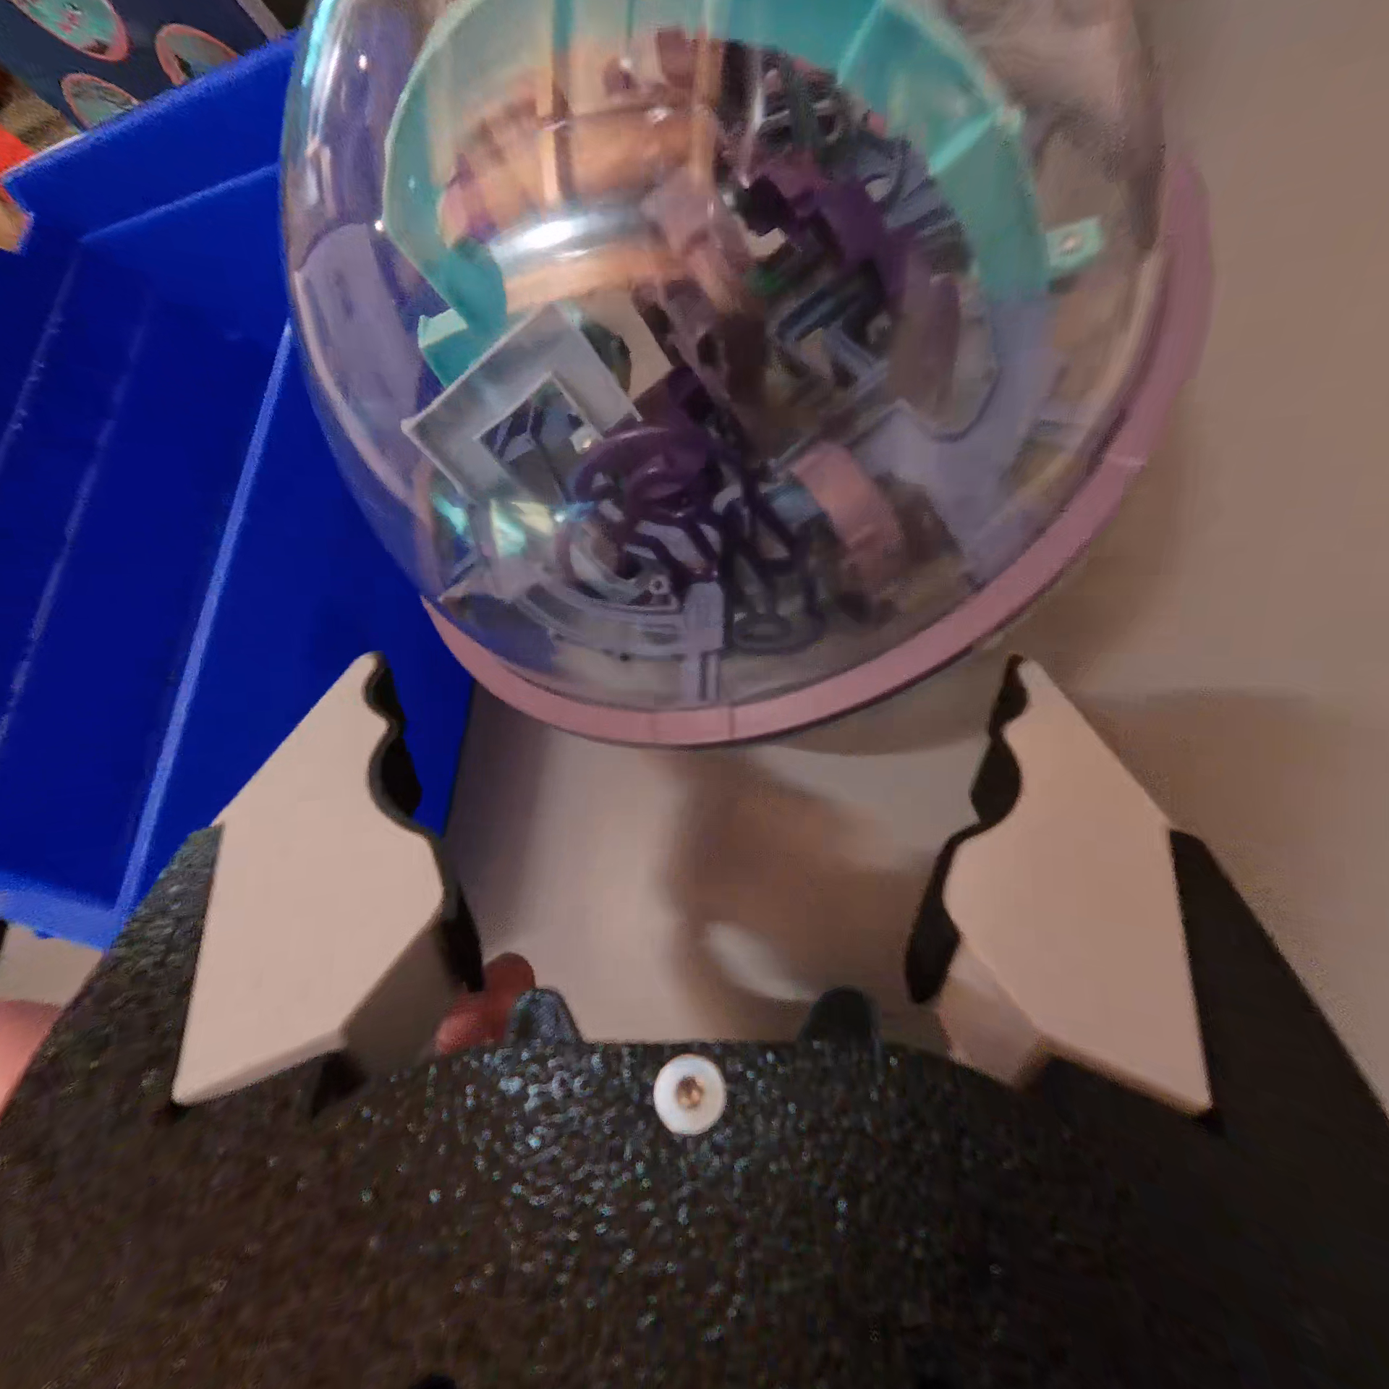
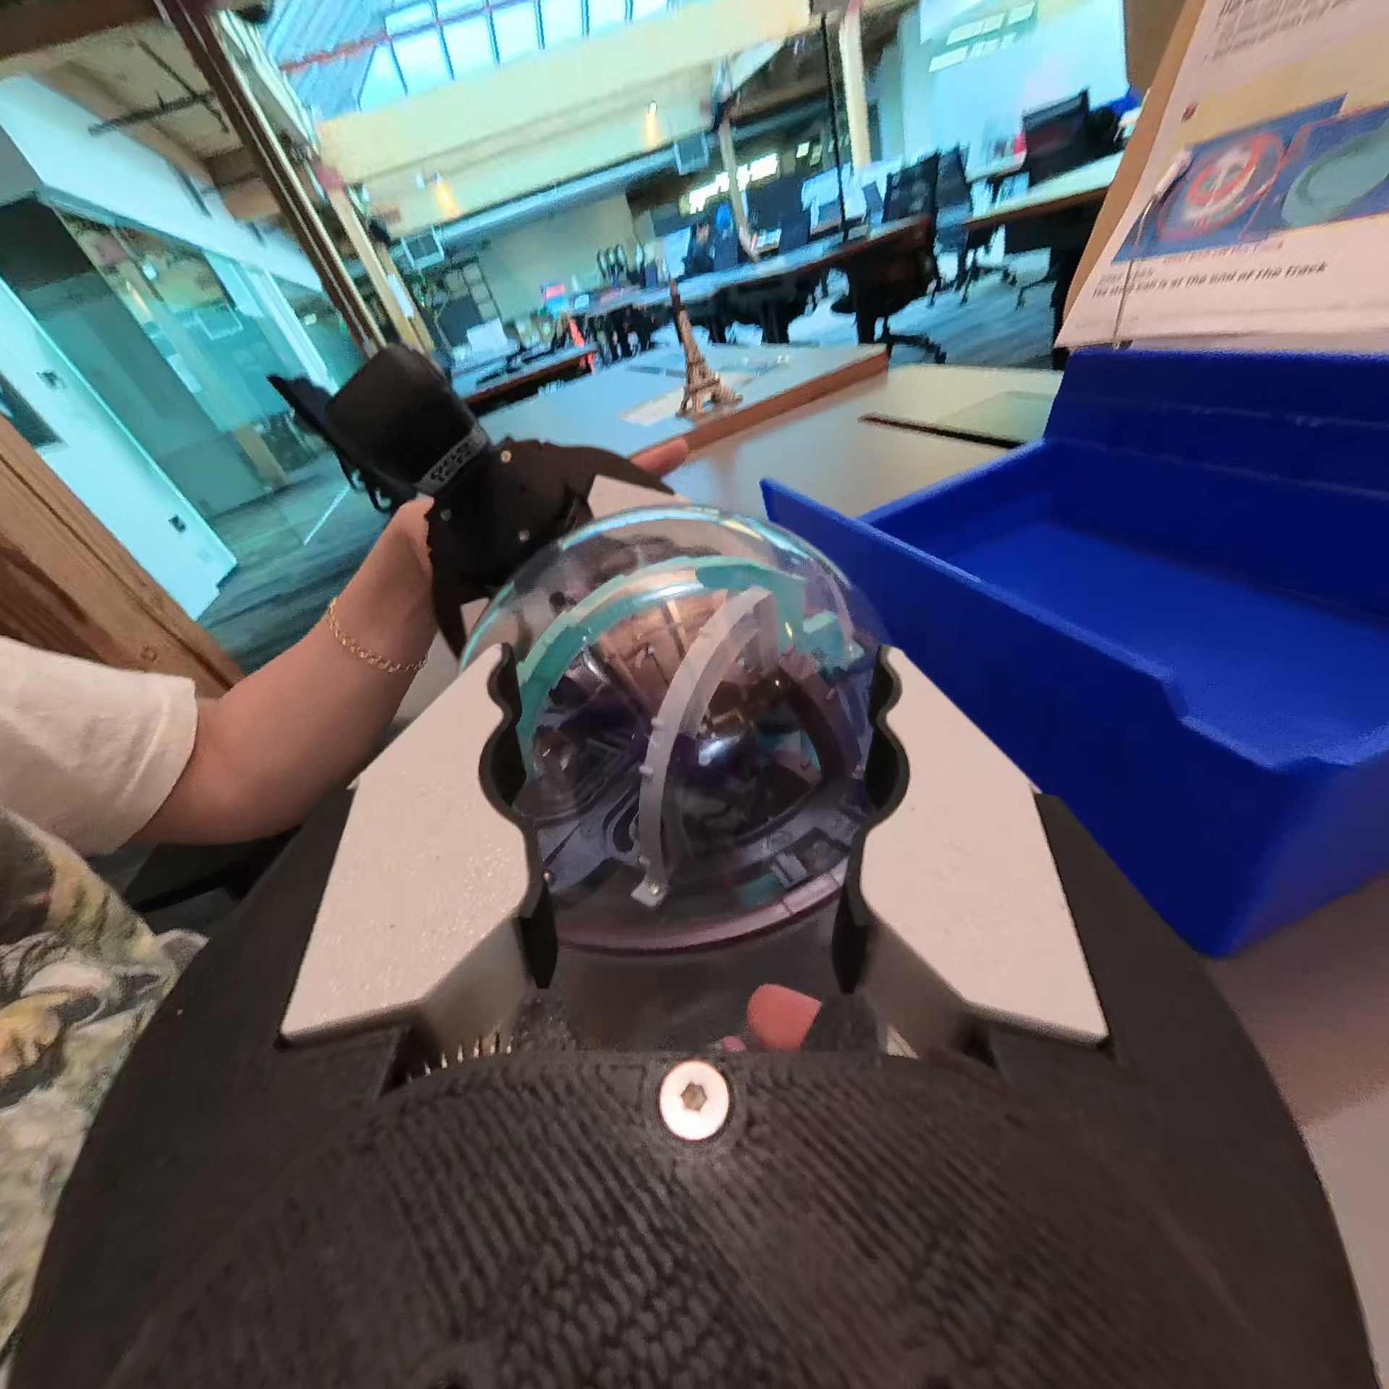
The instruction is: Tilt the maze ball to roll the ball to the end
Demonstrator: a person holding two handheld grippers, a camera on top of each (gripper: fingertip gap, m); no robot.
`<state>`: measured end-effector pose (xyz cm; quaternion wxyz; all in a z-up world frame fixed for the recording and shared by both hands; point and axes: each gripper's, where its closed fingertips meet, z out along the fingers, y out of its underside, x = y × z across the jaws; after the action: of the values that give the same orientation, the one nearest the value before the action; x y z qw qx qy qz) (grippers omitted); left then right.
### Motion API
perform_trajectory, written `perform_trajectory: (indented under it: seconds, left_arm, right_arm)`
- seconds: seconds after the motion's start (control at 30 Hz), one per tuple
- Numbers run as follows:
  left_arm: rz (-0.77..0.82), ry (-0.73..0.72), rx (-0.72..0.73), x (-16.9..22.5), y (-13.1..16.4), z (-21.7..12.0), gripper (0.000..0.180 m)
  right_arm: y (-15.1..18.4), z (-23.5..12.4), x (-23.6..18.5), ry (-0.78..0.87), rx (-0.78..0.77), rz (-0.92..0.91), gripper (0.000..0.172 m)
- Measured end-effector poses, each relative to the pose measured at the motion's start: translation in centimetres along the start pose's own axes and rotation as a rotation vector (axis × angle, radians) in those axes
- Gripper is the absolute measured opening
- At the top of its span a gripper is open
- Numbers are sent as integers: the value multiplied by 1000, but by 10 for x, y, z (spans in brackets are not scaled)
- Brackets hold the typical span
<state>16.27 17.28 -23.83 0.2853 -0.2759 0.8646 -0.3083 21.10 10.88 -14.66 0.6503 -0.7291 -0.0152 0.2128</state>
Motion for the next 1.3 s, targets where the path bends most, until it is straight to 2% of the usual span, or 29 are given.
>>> perform_trajectory:
  seconds: [0.07,0.17,0.27,0.37,0.43,0.5,0.53,0.67,0.8,0.9,1.0,1.1,1.23,1.3]
  left_arm:
    - [58,-38,-40,-3,3,5,127]
    - [118,-99,-54,-10,0,5,133]
    - [148,-116,8,-11,-15,0,136]
    - [206,-127,70,-8,-32,-3,136]
    - [262,-99,97,2,-40,0,136]
    - [291,-83,91,8,-40,7,154]
    - [286,-92,84,6,-38,9,156]
    - [276,-58,78,9,-33,1,140]
    - [248,37,42,25,-24,-4,136]
    - [186,131,60,41,-26,-5,138]
    - [101,216,125,52,-34,-16,140]
    - [5,279,272,53,-50,-38,124]
    - [-75,228,532,32,-89,-64,106]
    - [-108,149,535,17,-93,-53,100]
  right_arm:
    - [0,-10,0,20,-45,-30,93]
    - [-2,-22,-10,13,-101,-80,94]
    - [16,-26,-21,-8,-231,-174,95]
    - [26,-16,-15,52,-290,-262,113]
    - [24,-9,-16,48,-264,-272,114]
    - [21,-3,-17,46,-238,-277,114]
    - [20,-2,-16,50,-228,-280,114]
    - [17,-4,-21,42,-224,-305,114]
    - [21,-10,-30,36,-291,-390,115]
    - [35,-8,-36,38,-385,-486,127]
    - [40,-6,-44,9,-416,-562,136]
    - [45,-8,-49,-28,-443,-638,137]
    - [45,-7,-51,-39,-442,-657,137]
    - [44,-5,-51,-43,-430,-650,137]
